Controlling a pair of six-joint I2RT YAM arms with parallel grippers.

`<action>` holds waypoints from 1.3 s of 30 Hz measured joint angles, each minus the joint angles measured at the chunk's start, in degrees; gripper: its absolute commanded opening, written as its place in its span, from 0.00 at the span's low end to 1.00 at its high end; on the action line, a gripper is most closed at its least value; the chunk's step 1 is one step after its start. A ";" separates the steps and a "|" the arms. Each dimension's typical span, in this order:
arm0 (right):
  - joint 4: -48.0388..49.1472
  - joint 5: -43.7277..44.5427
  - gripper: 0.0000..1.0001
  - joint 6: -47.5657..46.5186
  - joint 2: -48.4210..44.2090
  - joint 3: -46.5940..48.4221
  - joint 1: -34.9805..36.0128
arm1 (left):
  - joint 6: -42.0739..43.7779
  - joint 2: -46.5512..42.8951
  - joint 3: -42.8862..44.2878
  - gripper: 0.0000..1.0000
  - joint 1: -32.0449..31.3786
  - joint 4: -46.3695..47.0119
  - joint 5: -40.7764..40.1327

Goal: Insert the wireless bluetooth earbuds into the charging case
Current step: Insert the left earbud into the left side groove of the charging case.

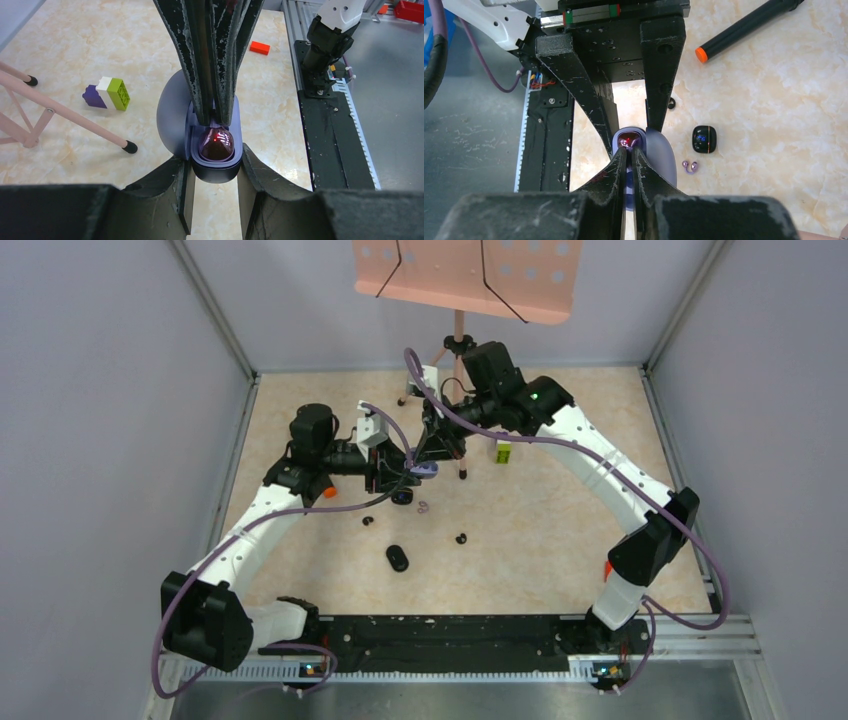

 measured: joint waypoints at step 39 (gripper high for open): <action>0.37 0.46 0.23 1.05 1.42 2.10 1.25 | -0.44 -0.07 0.00 0.00 0.00 0.52 -0.52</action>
